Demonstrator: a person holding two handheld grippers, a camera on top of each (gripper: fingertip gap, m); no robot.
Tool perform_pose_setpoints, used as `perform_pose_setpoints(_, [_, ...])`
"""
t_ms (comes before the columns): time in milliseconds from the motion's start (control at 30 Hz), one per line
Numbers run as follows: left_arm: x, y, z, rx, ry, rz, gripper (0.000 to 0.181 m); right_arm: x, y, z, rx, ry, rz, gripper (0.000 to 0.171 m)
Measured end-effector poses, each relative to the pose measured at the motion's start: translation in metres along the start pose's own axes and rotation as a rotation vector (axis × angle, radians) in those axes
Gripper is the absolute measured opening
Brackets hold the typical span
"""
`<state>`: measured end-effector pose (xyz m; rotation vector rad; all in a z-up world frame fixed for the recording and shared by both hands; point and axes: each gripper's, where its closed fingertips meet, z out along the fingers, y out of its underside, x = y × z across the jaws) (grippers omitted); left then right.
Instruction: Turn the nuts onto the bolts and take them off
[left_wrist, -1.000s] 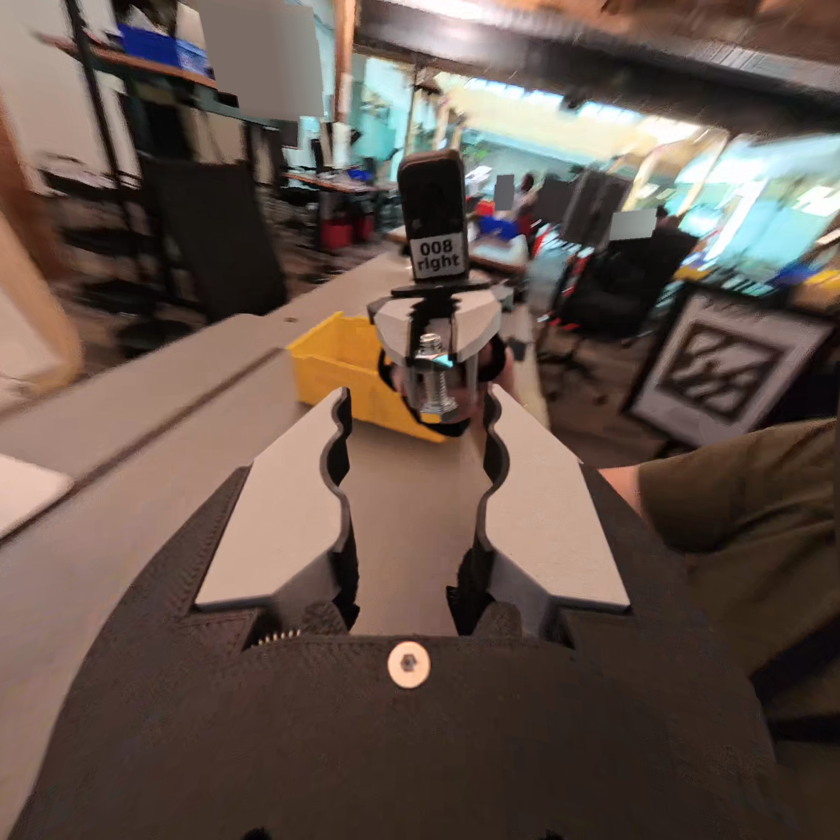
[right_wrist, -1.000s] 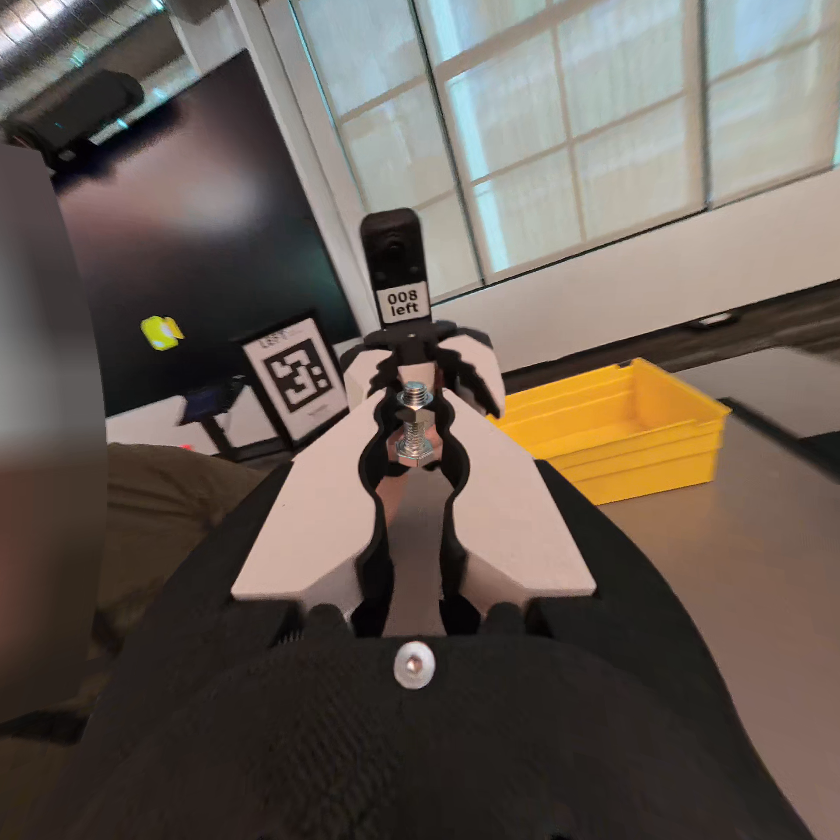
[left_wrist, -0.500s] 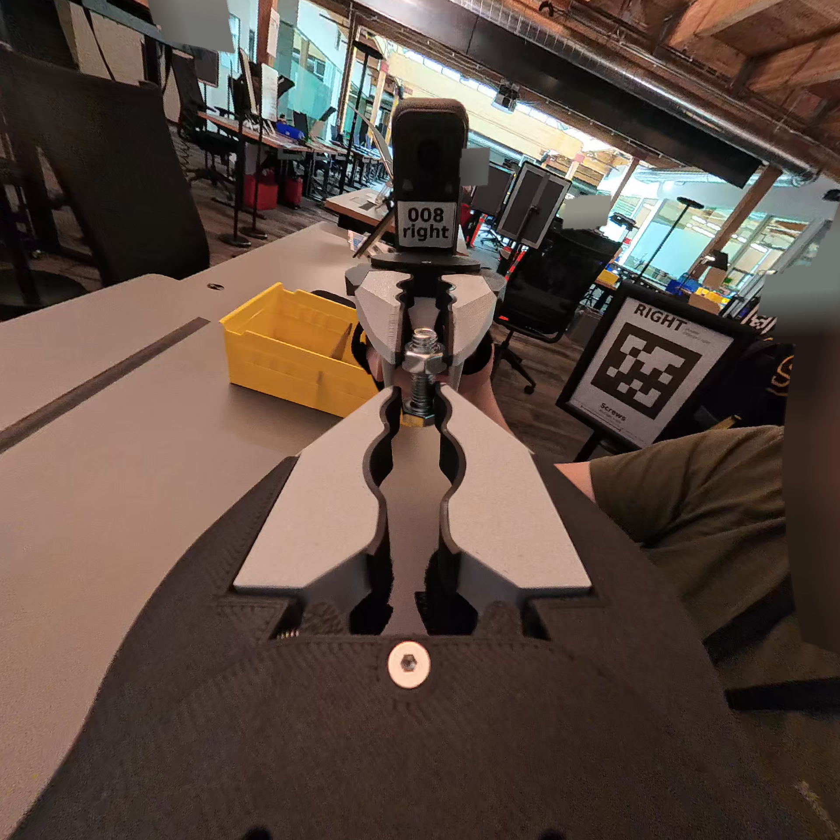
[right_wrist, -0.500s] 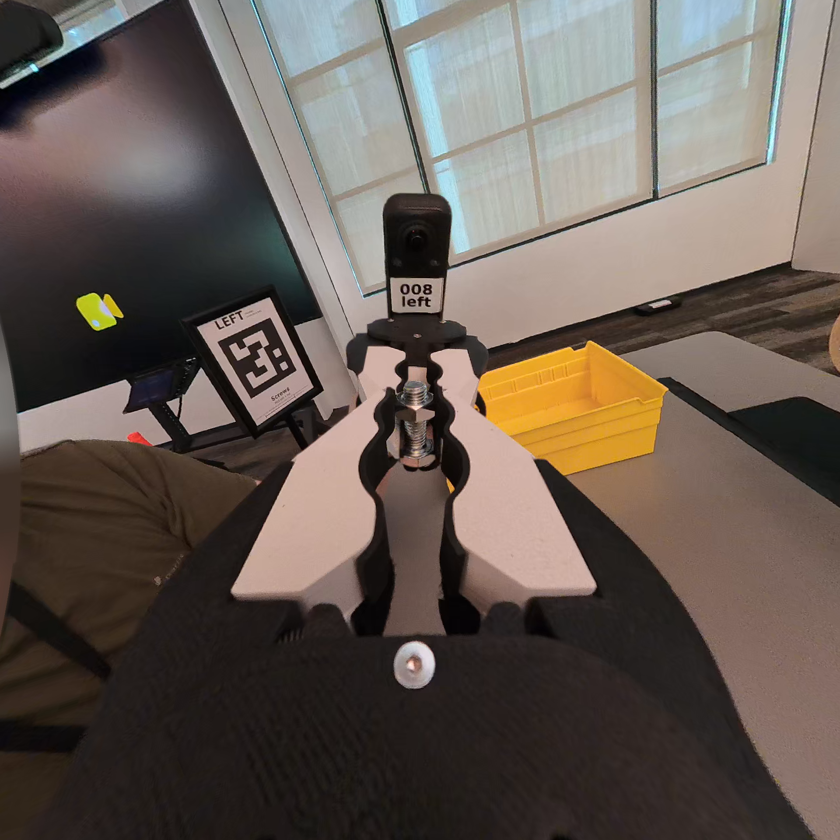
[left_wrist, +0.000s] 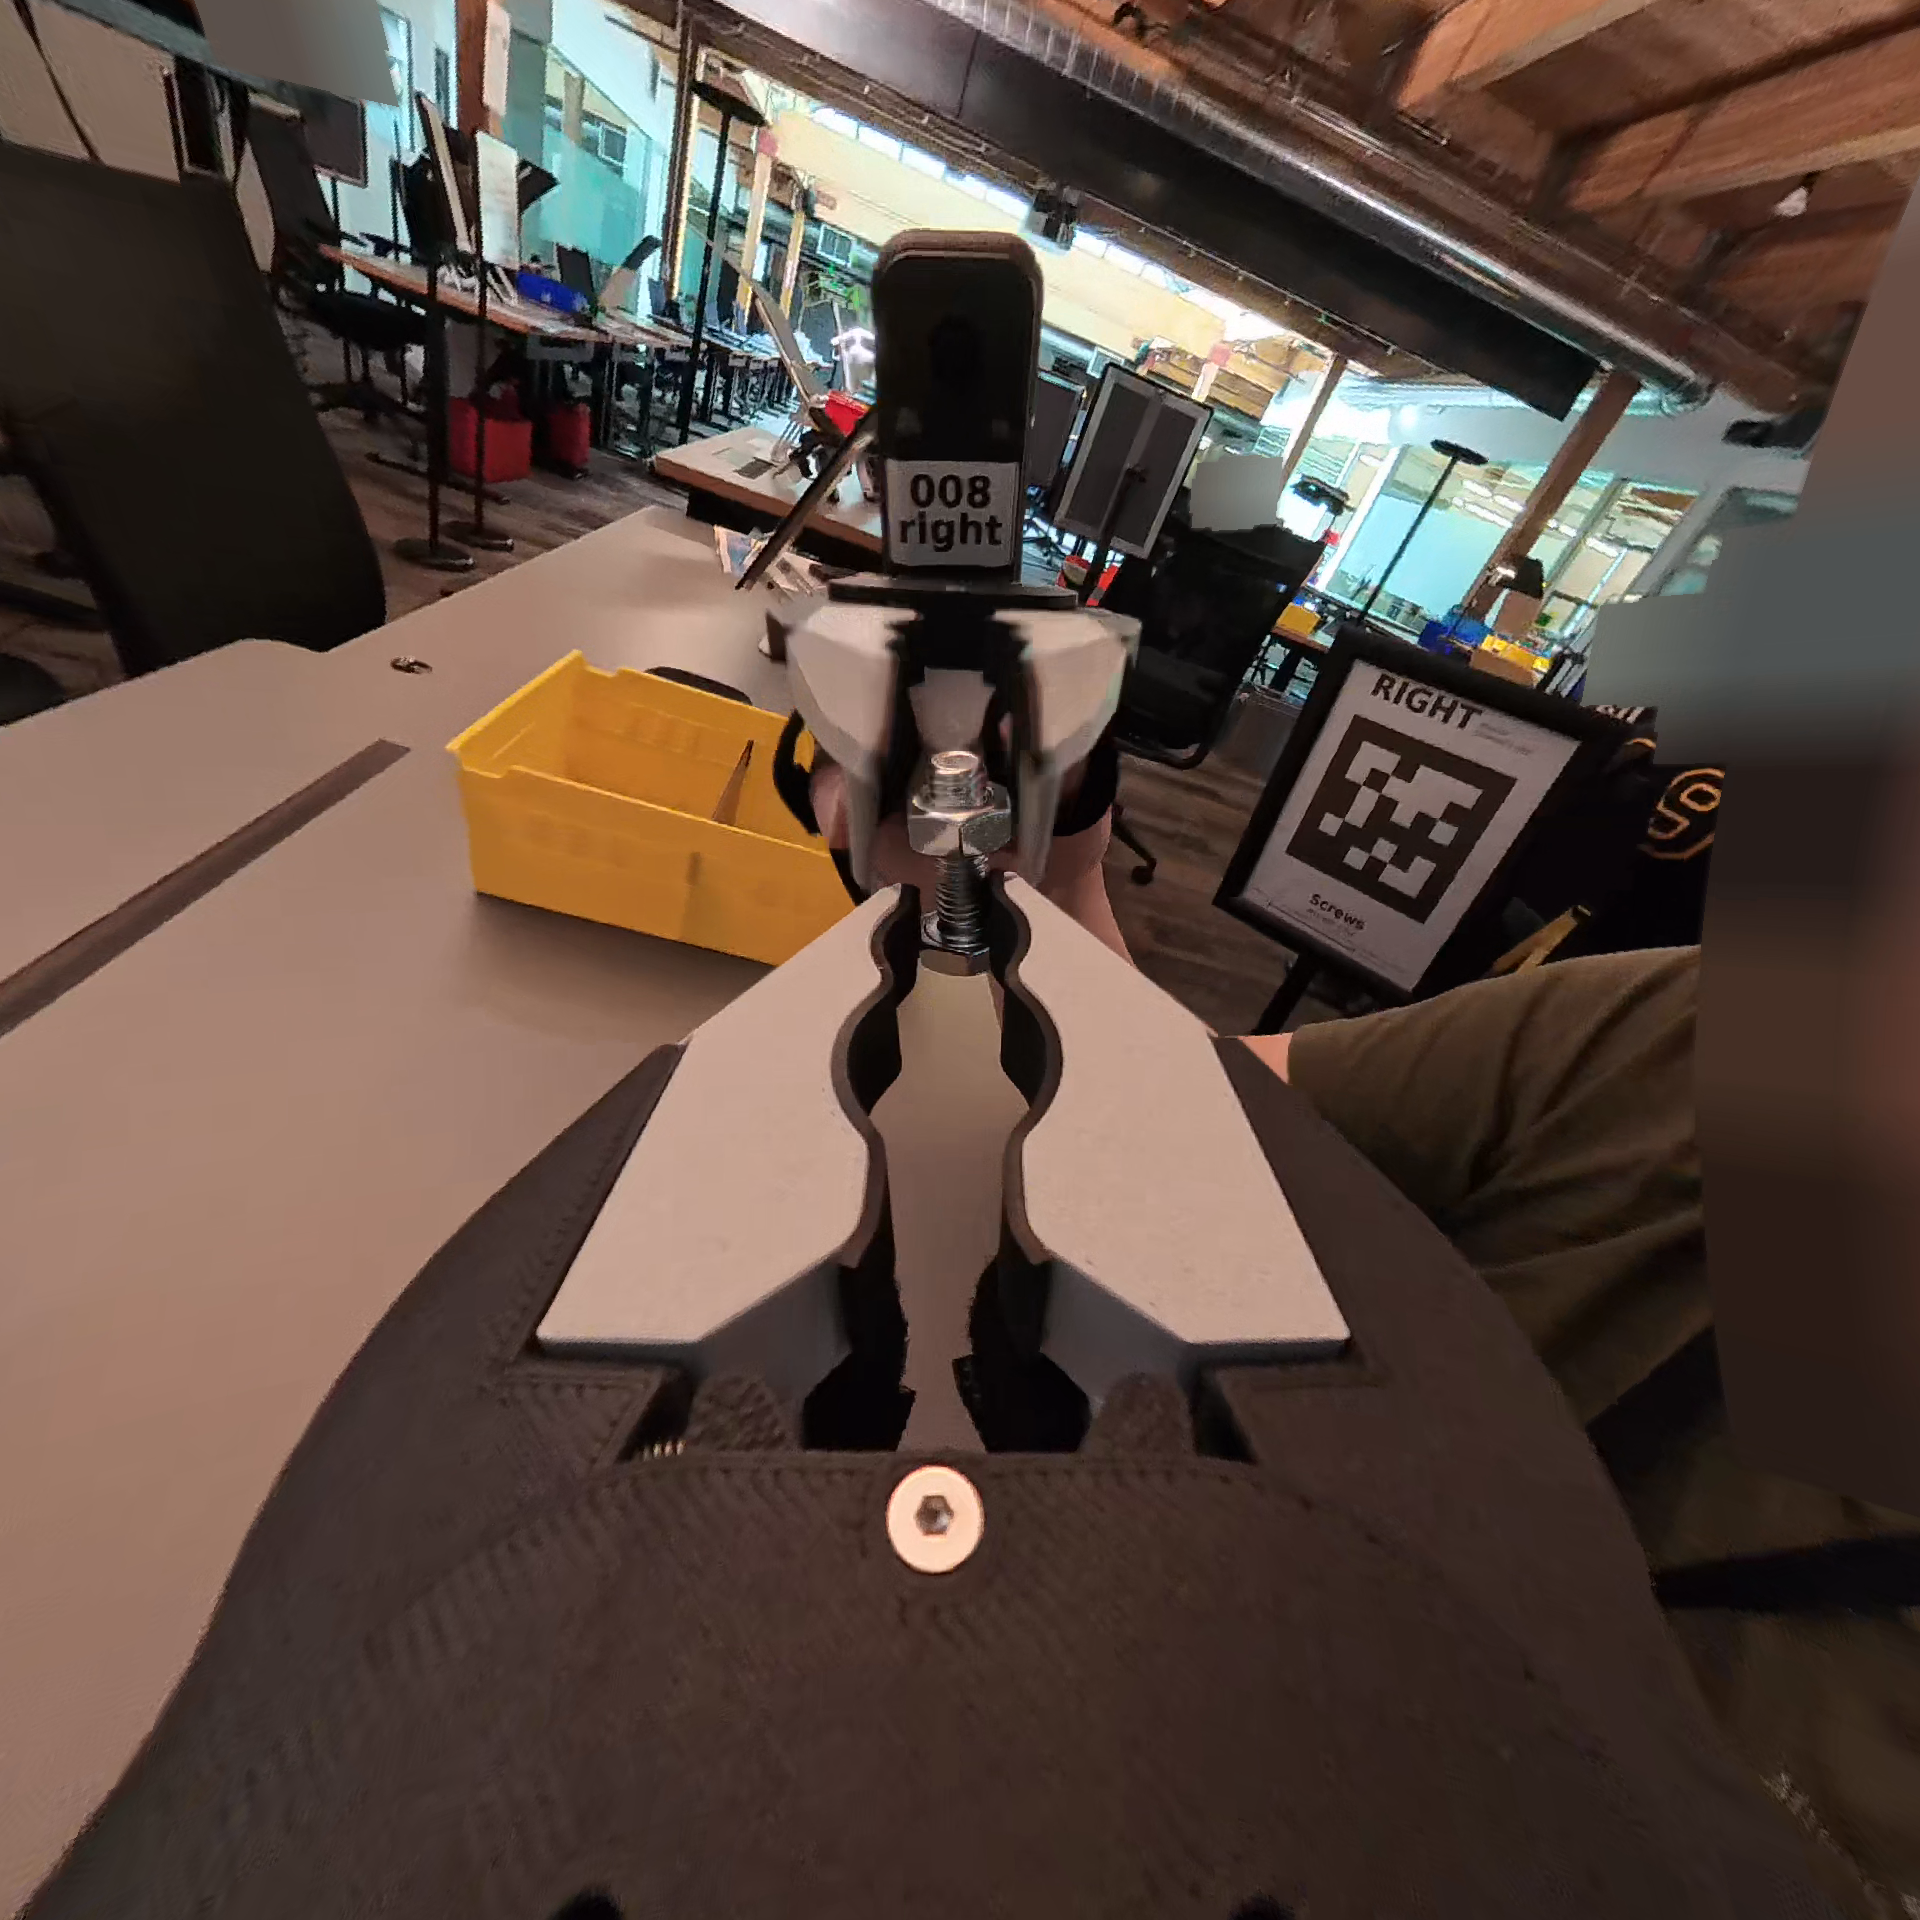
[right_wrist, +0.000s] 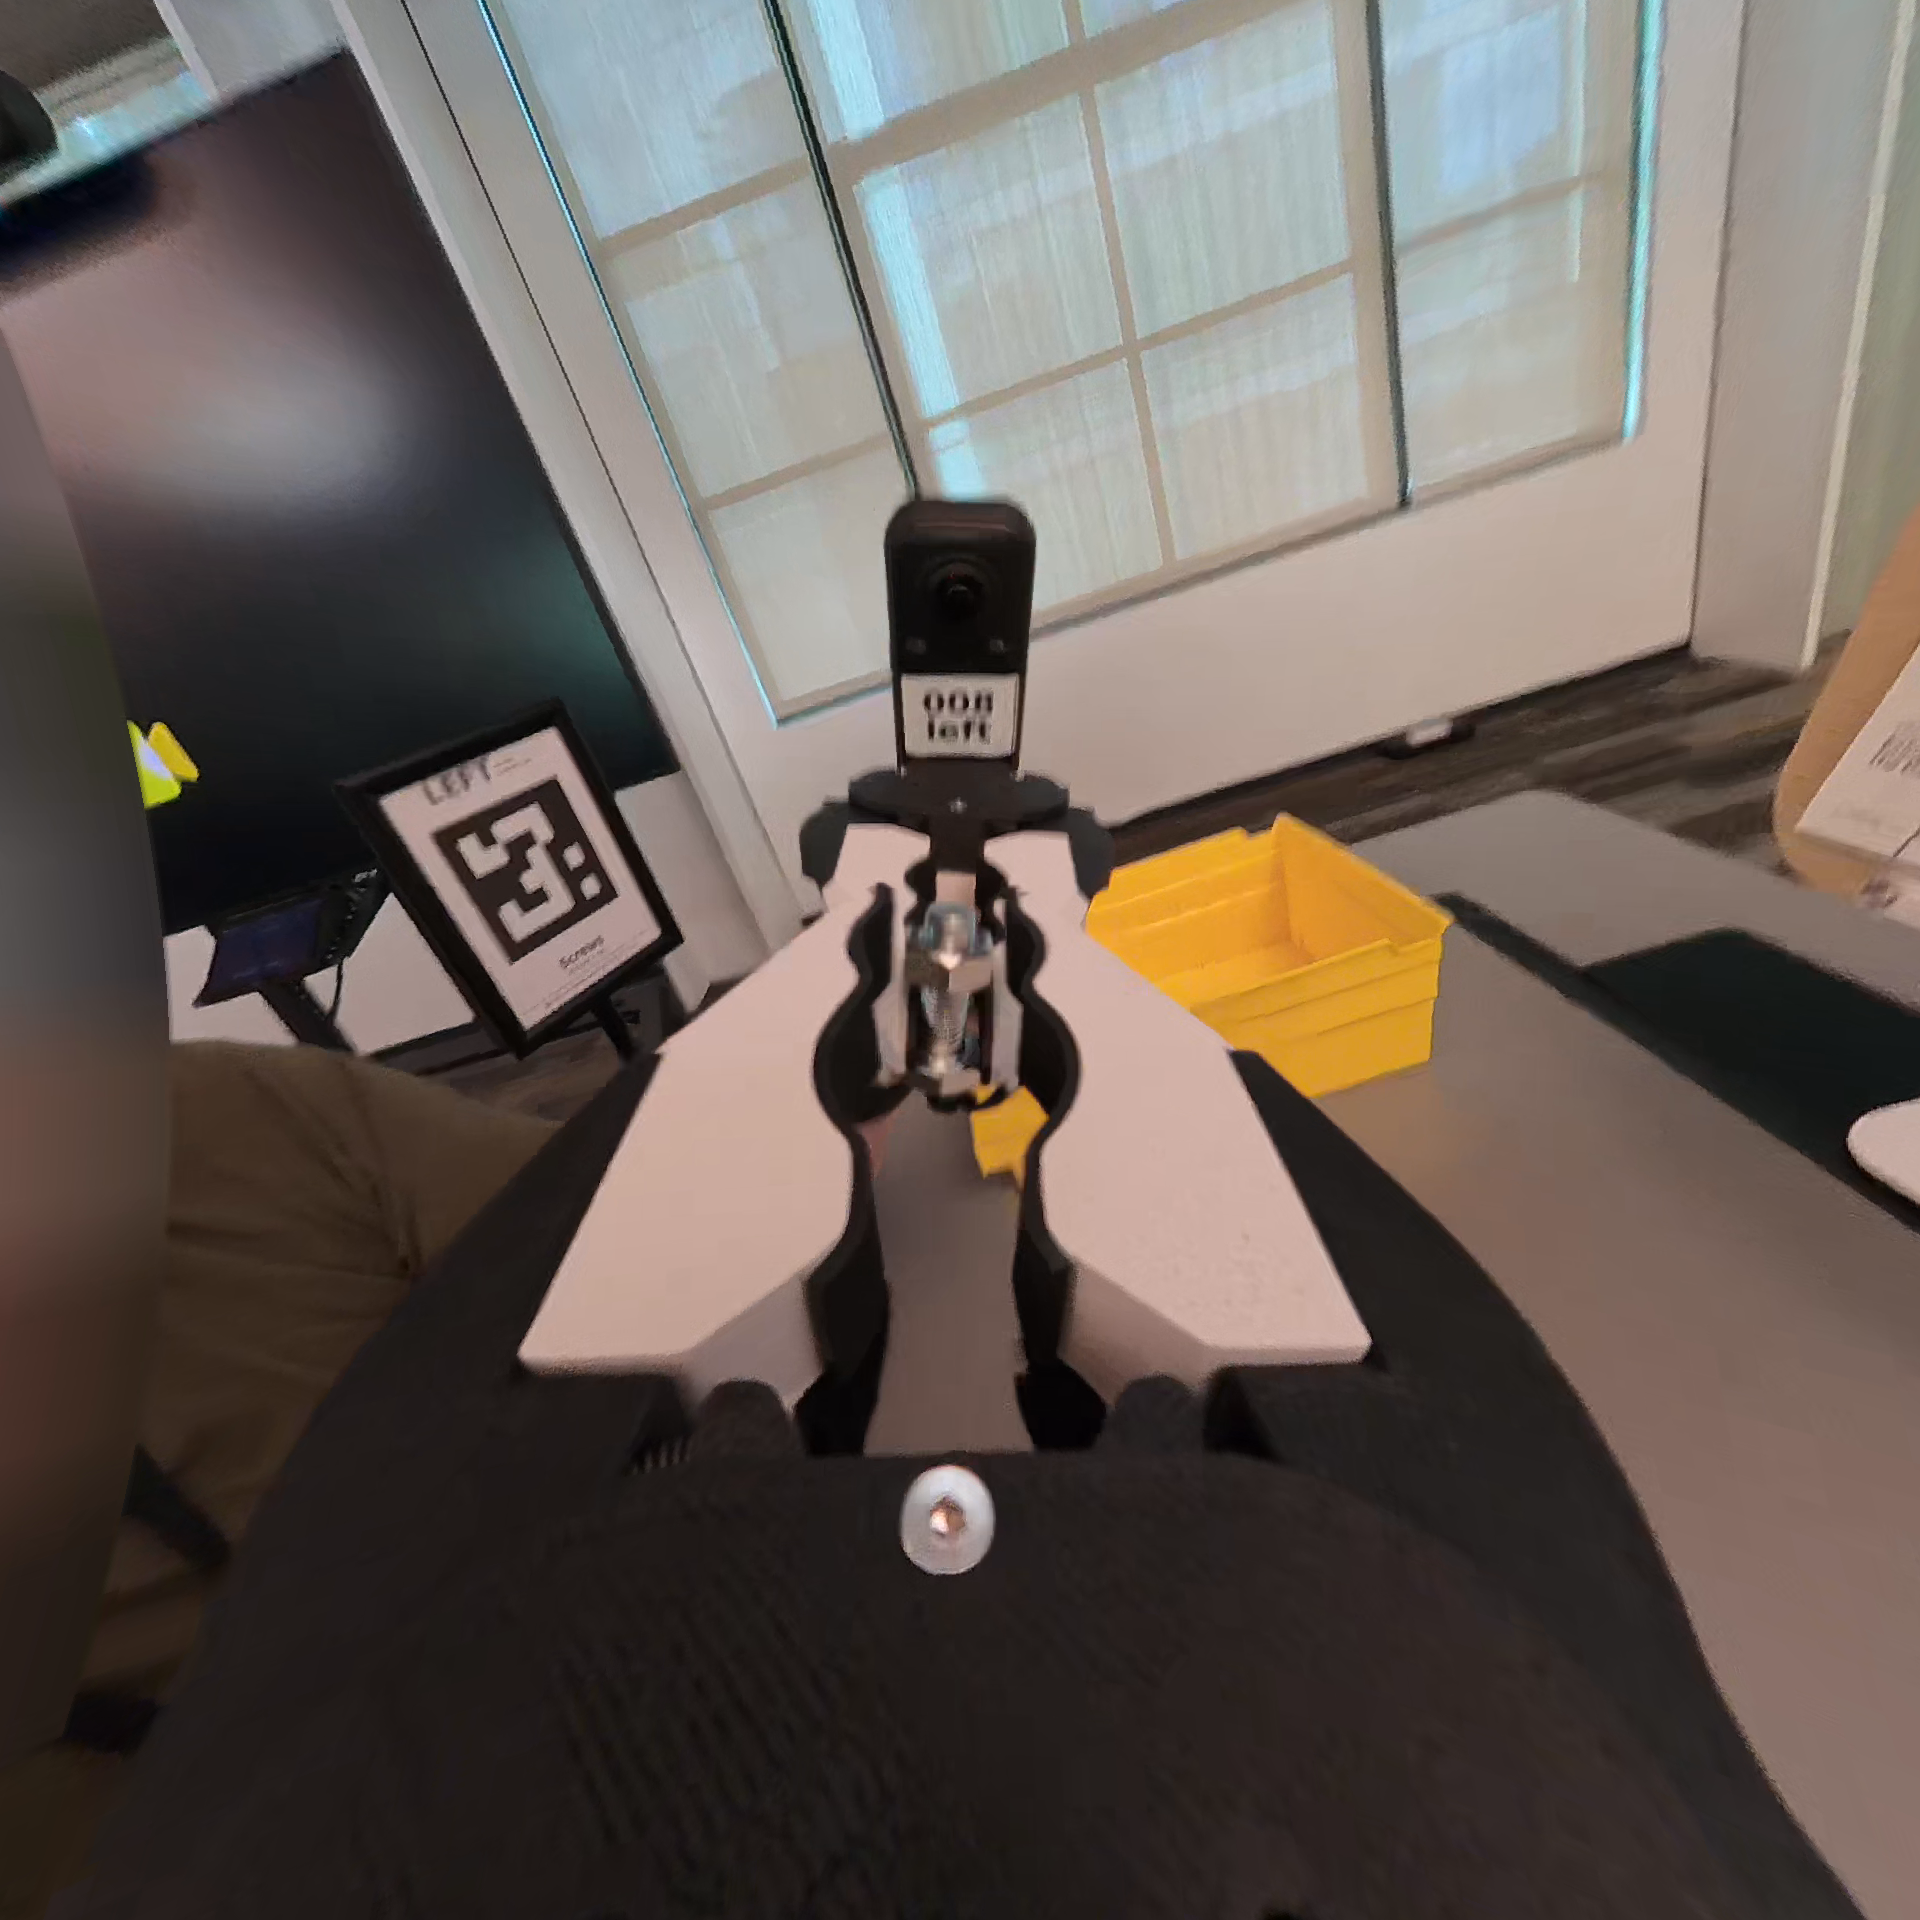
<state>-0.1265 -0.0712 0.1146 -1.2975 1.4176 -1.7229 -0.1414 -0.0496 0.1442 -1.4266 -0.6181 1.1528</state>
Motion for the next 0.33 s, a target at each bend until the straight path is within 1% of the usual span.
perform_pose_setpoints(33, [0.001,-0.001,0.000,0.002,-0.002,0.010,0.011,-0.002,-0.009,-0.002,0.044,0.012,-0.018,0.036])
perform_pose_setpoints(67, [0.003,-0.003,-0.001,0.013,-0.012,0.018,0.011,-0.004,-0.015,-0.004,0.070,0.022,-0.033,0.049])
perform_pose_setpoints(167, [0.011,-0.012,-0.003,0.055,-0.019,0.049,0.011,-0.004,-0.016,-0.006,0.049,0.087,-0.080,0.062])
perform_pose_setpoints(267, [0.022,-0.016,-0.004,0.064,-0.014,0.093,0.011,-0.005,-0.013,-0.003,0.030,0.111,-0.094,0.060])
perform_pose_setpoints(333, [0.029,-0.018,-0.005,0.069,0.003,0.108,0.011,-0.007,-0.014,-0.004,0.037,0.070,-0.071,0.061])
